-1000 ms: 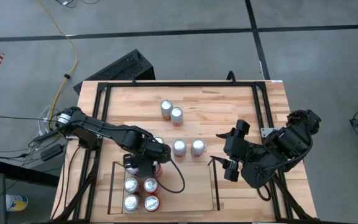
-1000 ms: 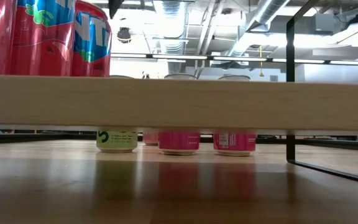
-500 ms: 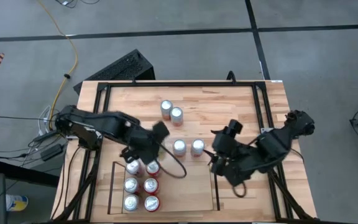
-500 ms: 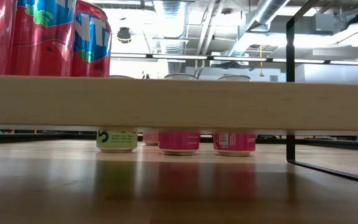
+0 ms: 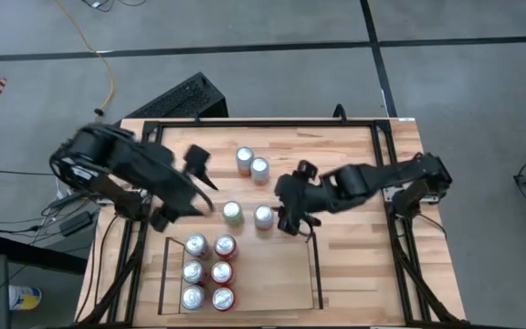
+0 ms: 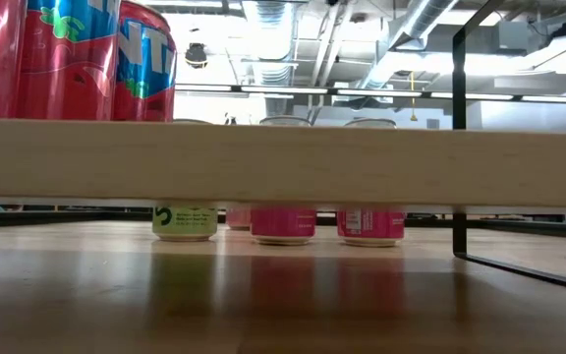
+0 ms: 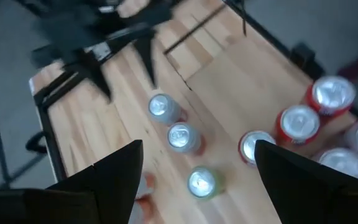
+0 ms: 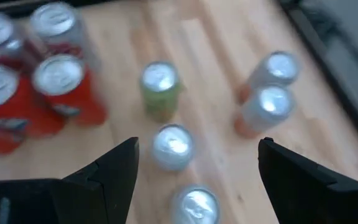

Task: Place canned beverage on shelf
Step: Put the white soda can on the shelf

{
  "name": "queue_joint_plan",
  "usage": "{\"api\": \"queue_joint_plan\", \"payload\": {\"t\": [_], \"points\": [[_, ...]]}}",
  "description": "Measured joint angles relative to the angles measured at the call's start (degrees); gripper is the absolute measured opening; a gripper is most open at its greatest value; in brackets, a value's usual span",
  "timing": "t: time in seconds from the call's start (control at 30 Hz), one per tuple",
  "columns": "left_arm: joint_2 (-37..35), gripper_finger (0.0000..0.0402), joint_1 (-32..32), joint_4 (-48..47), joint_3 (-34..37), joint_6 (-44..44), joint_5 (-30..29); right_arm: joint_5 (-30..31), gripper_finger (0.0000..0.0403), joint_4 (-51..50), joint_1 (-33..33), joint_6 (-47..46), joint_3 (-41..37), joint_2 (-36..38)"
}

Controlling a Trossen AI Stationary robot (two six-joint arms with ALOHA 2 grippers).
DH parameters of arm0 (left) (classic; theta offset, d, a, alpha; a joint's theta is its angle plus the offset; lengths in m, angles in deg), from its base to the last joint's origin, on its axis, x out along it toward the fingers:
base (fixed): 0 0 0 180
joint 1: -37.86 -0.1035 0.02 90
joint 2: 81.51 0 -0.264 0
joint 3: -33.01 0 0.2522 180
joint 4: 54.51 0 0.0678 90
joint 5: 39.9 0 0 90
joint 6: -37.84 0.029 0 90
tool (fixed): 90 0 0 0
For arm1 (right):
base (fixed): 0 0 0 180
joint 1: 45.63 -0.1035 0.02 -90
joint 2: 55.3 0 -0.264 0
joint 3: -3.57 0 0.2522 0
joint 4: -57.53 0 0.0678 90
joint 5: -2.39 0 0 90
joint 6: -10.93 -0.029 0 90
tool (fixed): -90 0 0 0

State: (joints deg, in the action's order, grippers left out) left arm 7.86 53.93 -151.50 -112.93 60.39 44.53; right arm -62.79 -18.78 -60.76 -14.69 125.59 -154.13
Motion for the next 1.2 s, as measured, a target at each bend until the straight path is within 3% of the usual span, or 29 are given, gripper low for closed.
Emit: {"api": "queue_joint_plan", "payload": {"t": [0.2,0.5,0.73,0.93,1.2], "points": [[-5.76,0.0293,-0.08,0.31,0.00,-11.45,1.99,-6.24,0.0302,-1.73,4.73,4.73,-2.91,0.10],[-11.73,0.0293,2.28,0.37,0.00,-23.09,1.66,-14.62,0.0302,0.53,5.63,11.12,-11.39,0.06],[-13.11,0.0293,2.67,0.29,0.00,-23.55,0.20,-14.71,0.0301,0.72,6.63,11.49,-13.21,-0.41],[-13.30,0.0293,2.67,-0.86,0.00,-22.69,0.14,-16.22,0.0301,-0.92,6.54,19.93,-13.27,-6.24],[-13.30,0.0293,2.67,-2.53,0.00,-22.64,-1.38,-20.35,0.0301,-3.57,7.08,27.18,-13.28,-8.41]]}}
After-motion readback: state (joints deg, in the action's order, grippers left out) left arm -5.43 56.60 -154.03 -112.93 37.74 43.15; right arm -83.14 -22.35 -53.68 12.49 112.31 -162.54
